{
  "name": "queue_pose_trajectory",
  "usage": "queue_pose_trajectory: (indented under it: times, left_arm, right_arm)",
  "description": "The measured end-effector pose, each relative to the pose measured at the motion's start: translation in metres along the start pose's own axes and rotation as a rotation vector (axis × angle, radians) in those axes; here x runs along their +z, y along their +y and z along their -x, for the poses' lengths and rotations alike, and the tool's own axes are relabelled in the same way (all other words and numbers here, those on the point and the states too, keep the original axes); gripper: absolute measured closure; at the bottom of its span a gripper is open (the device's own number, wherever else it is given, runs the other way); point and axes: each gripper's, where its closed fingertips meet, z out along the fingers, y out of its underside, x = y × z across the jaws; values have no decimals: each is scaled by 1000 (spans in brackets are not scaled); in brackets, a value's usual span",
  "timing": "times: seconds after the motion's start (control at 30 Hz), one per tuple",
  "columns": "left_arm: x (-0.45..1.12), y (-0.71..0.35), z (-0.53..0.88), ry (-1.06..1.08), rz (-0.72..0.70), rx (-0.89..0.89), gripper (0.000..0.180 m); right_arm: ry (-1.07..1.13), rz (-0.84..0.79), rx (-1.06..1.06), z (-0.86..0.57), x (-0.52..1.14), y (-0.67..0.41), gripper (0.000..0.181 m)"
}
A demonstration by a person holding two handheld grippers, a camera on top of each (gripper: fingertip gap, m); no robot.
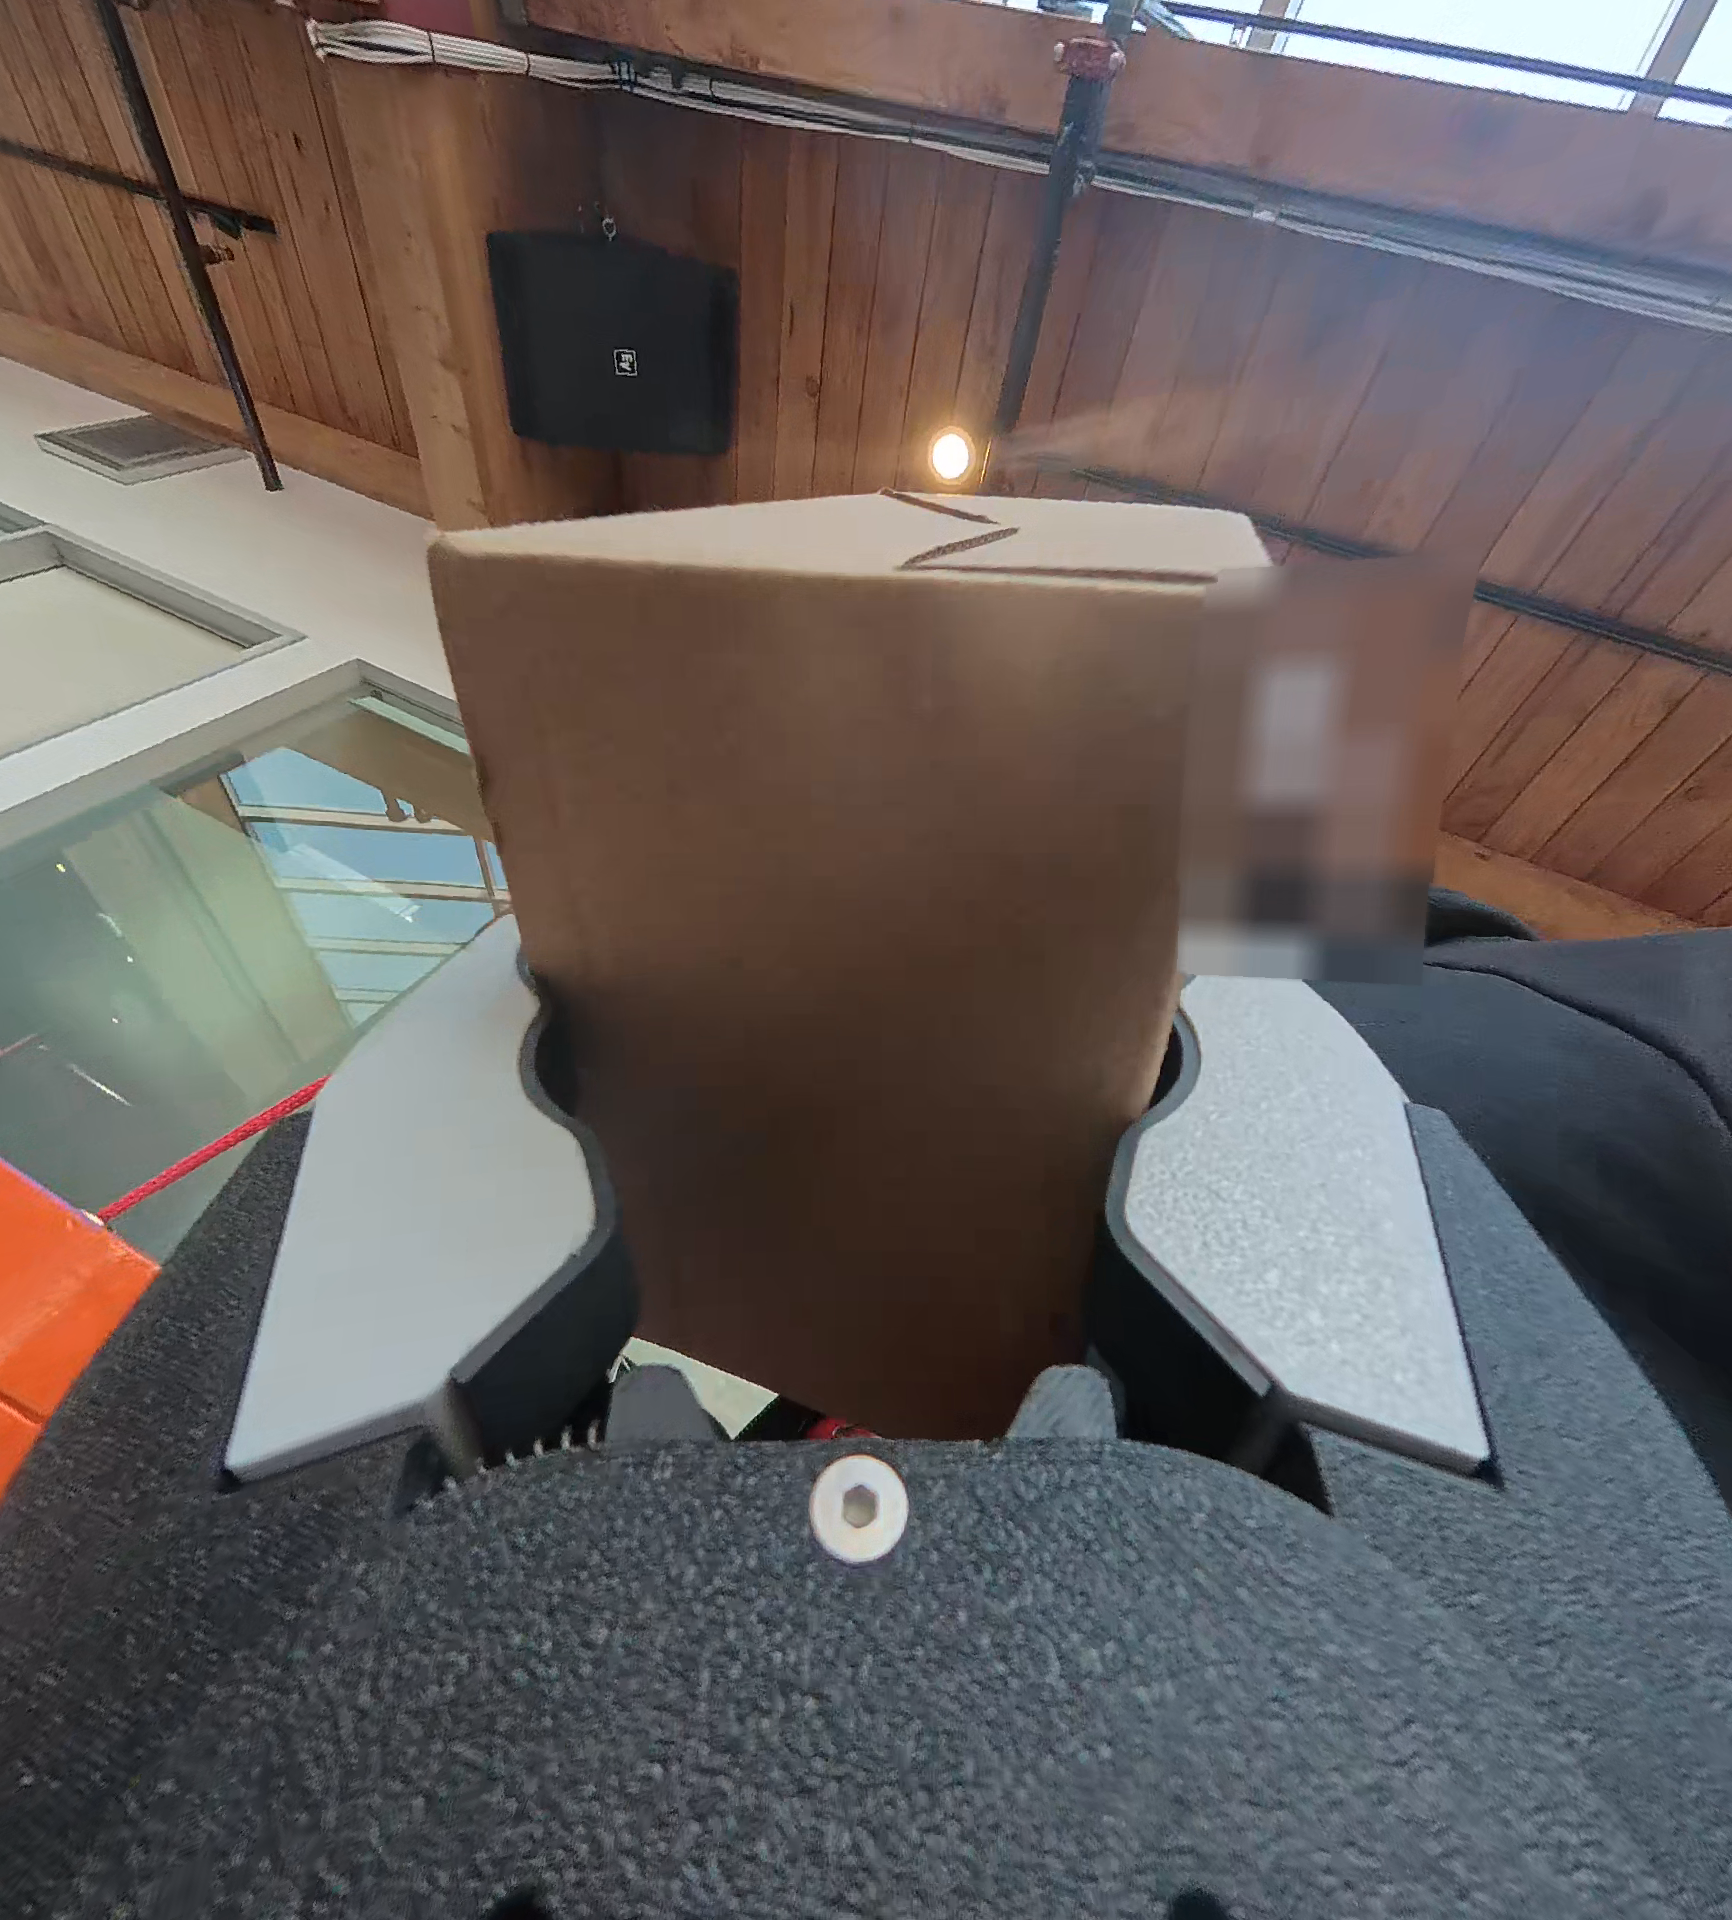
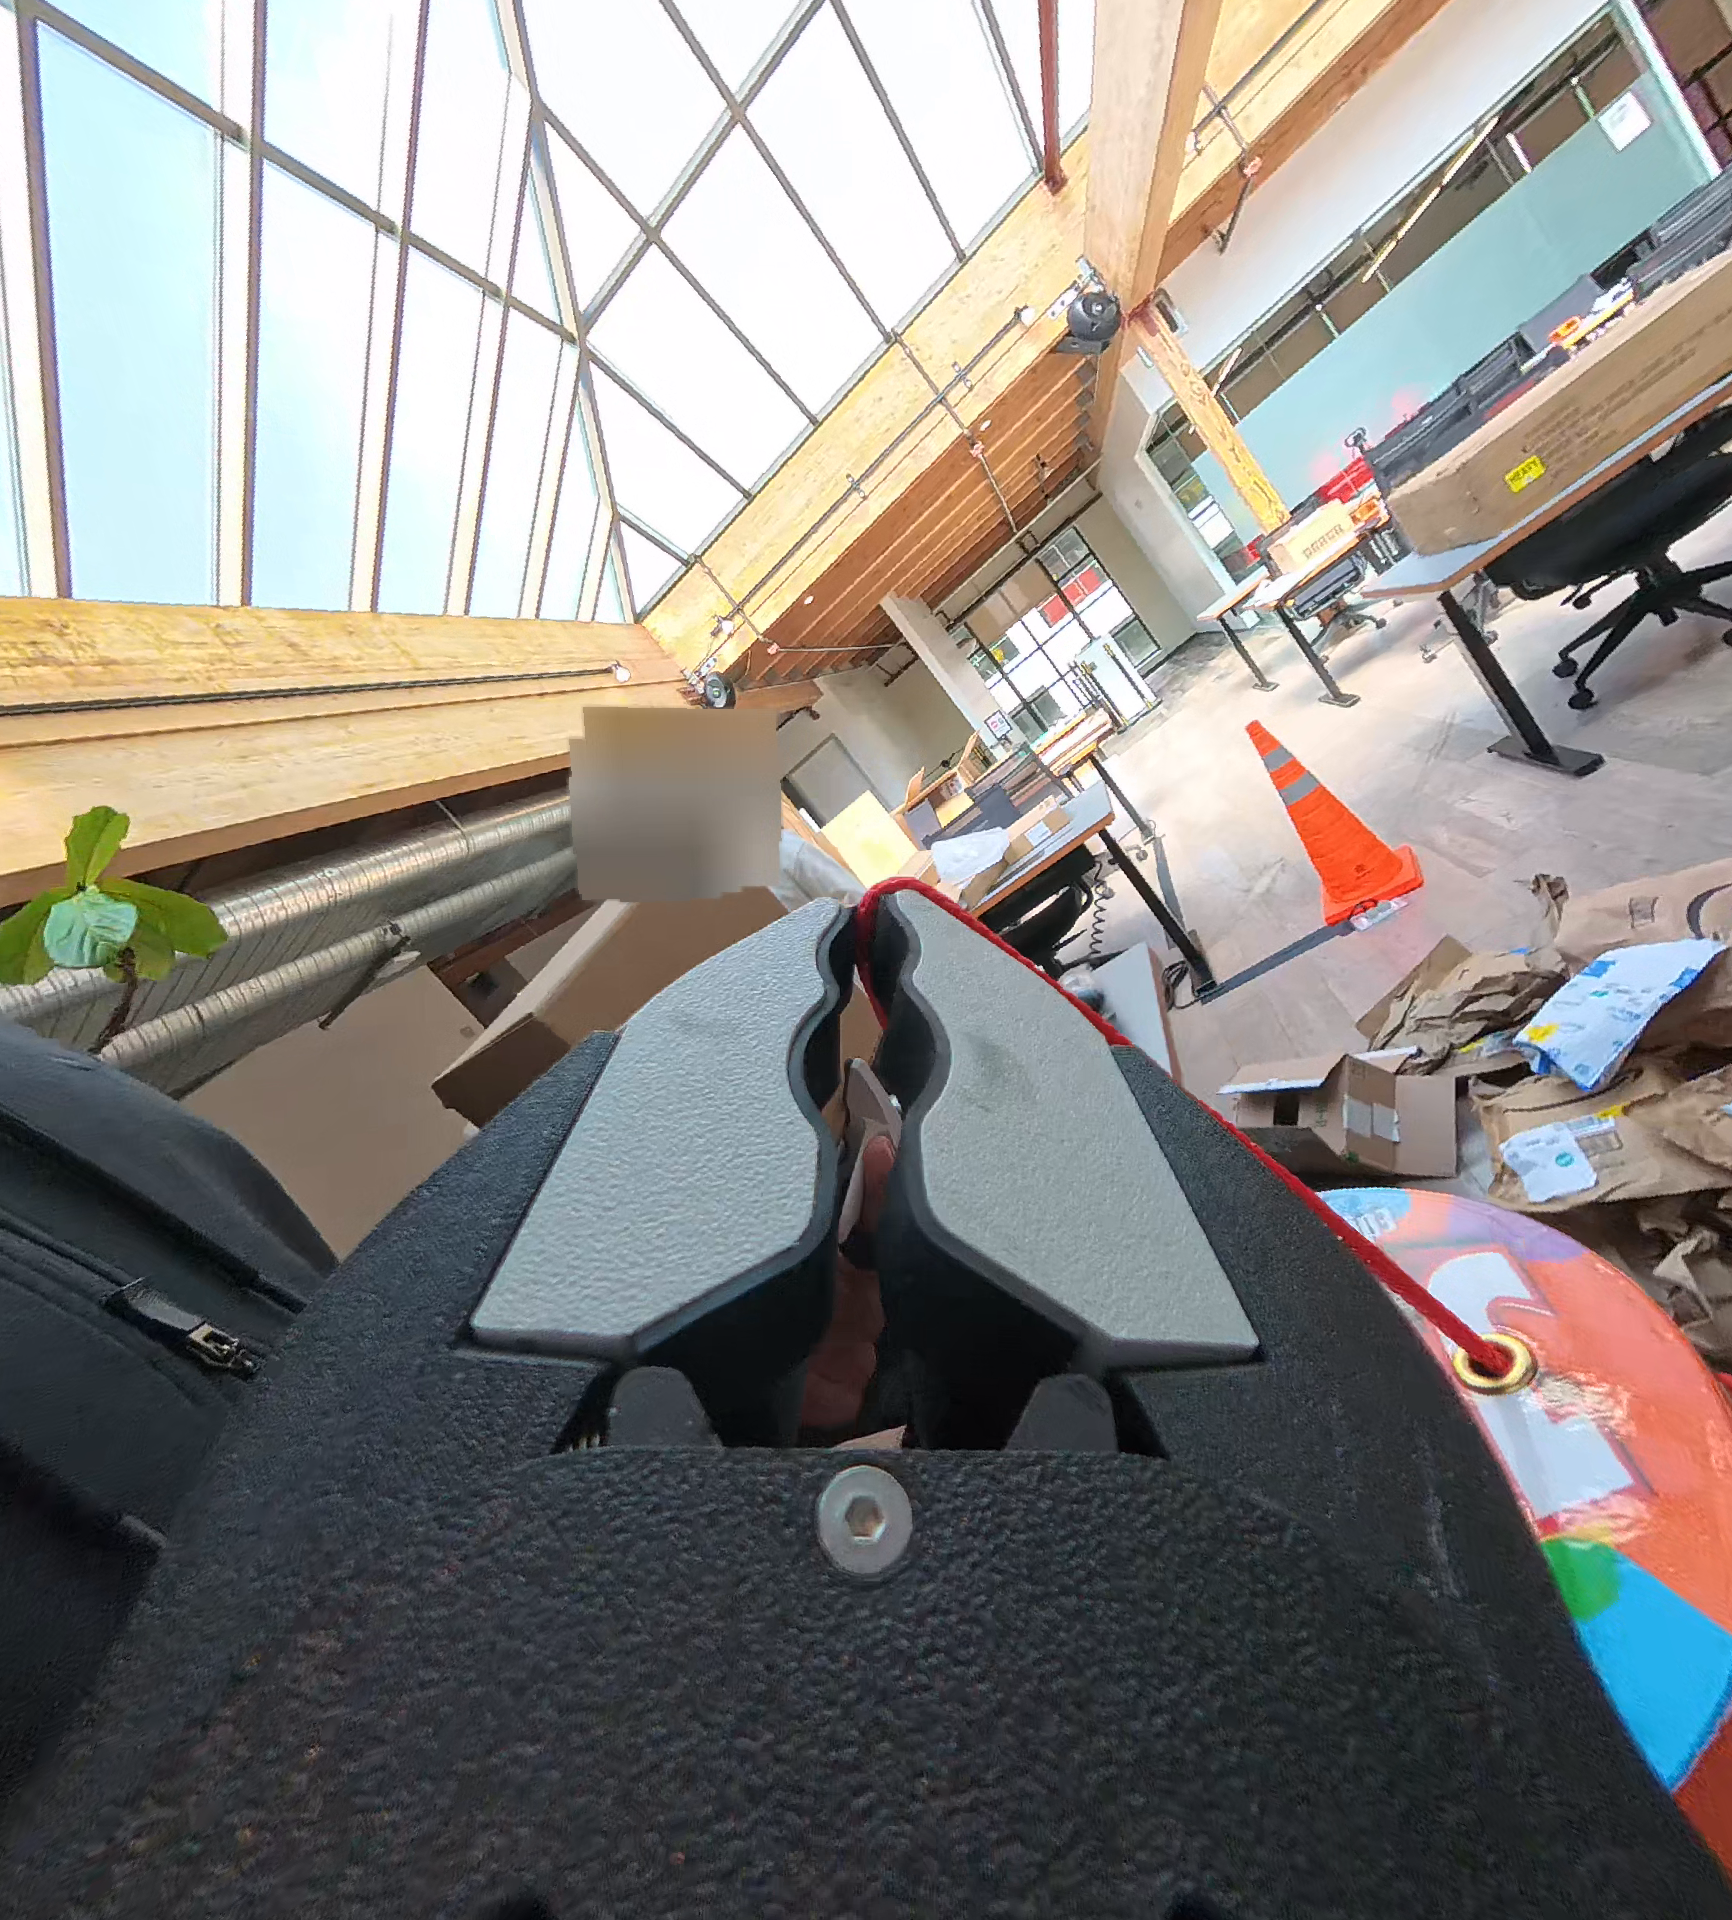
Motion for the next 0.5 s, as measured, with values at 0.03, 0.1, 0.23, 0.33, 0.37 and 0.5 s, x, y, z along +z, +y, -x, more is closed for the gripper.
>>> queue_pose_trajectory:
  times: [0.03,0.1,0.23,0.33,0.37,0.5]
  left_arm:
    - [13,-19,19,6,15,11,69]
    - [36,-54,58,20,39,34,69]
    - [69,-121,146,29,39,76,69]
    - [88,-170,215,28,2,107,69]
    - [97,-186,234,40,-4,126,69]
    - [142,-251,317,10,-54,211,68]
  right_arm:
    - [-2,-8,-3,-21,13,-18,179]
    - [-26,-28,-2,-64,36,-52,179]
    - [-74,-36,-3,-154,84,-115,179]
    - [-136,-23,-1,-219,120,-166,179]
    - [-160,-11,-15,-240,132,-183,180]
    - [-214,41,-8,-323,182,-263,179]
